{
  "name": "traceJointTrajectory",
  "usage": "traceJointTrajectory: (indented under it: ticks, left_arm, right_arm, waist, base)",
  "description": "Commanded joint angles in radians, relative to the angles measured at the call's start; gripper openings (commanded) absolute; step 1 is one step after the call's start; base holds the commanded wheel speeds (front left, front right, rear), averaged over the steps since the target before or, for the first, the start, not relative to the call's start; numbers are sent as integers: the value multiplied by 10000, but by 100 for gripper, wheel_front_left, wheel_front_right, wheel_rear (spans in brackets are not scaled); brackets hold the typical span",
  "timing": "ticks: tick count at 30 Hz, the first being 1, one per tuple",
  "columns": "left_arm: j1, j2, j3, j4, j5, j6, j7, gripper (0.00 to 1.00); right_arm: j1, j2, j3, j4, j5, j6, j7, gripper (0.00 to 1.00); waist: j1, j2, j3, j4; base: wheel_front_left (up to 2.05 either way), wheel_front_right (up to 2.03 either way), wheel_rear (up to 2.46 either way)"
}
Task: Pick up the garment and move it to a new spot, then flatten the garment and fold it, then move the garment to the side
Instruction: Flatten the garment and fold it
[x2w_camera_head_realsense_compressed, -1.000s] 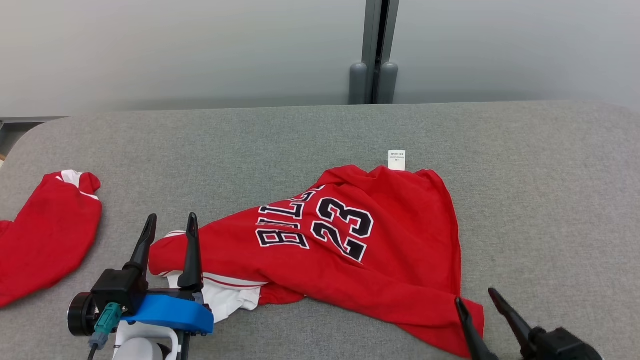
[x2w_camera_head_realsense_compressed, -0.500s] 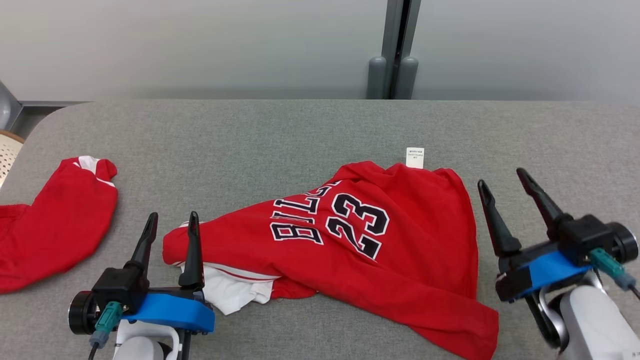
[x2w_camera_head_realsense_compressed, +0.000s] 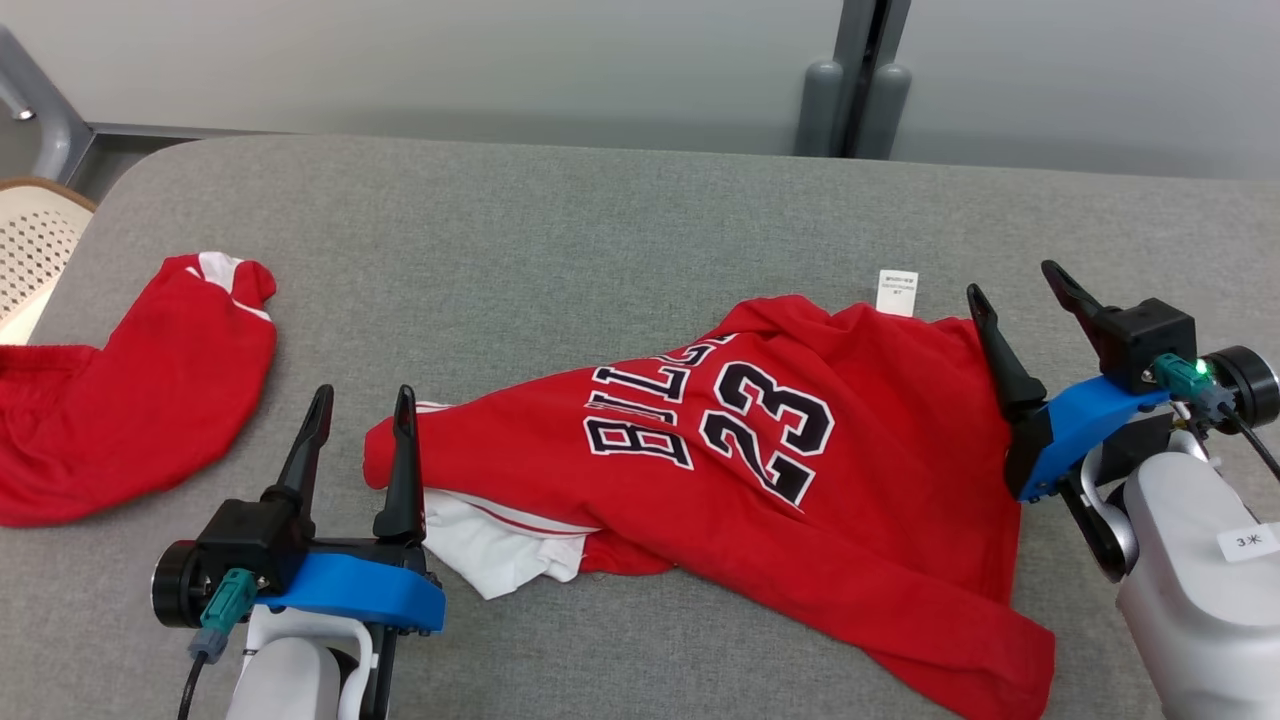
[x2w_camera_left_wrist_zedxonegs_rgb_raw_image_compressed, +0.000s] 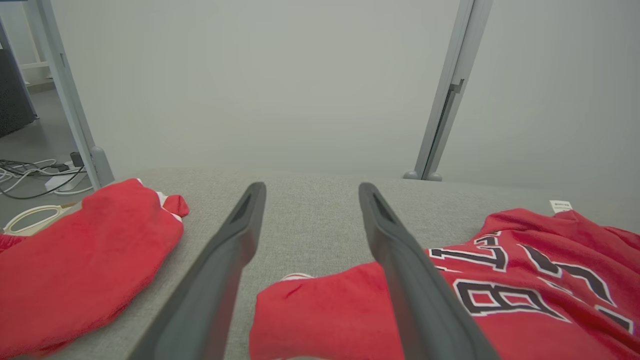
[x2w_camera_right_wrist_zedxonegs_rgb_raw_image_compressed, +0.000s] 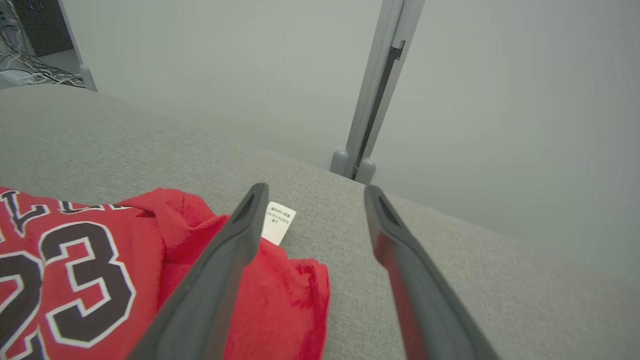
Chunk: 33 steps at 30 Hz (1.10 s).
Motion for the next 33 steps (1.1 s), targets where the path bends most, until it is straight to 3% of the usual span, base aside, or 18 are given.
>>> traceJointTrajectory:
  ticks: [1,14,24,25,26,33]
  left_arm:
    - [-168,-11,-69,26,-59,-22,-29,100]
    - [-403,-34,-251,76,-240,-22,-29,100]
    - [-491,-44,-412,23,-403,-22,-29,100]
    - [-489,-44,-409,19,-416,-22,-29,100]
    - [-482,-44,-397,14,-426,-22,-29,100]
    - [-172,-44,-145,47,-307,-22,-29,100]
  right_arm:
    - [-296,-106,27,436,45,1,6,100]
    - [-1290,-106,467,3767,278,1,244,100]
    - [-1631,264,1165,5268,917,2,518,100]
    - [-1656,287,1241,5324,991,4,491,47]
    - [-1670,305,1300,5327,1091,4,380,2]
    - [-1633,272,1862,4760,1457,-1,-478,0]
  waist:
    - [-1,-1,168,204]
    - [-1,-1,537,711]
    - [-1,-1,621,873]
    - [-1,-1,615,874]
    - [-1,-1,604,871]
    - [-1,-1,223,615]
  base:
    - [0,0,0]
    - [0,0,0]
    - [0,0,0]
    - [0,0,0]
    - [0,0,0]
    - [0,0,0]
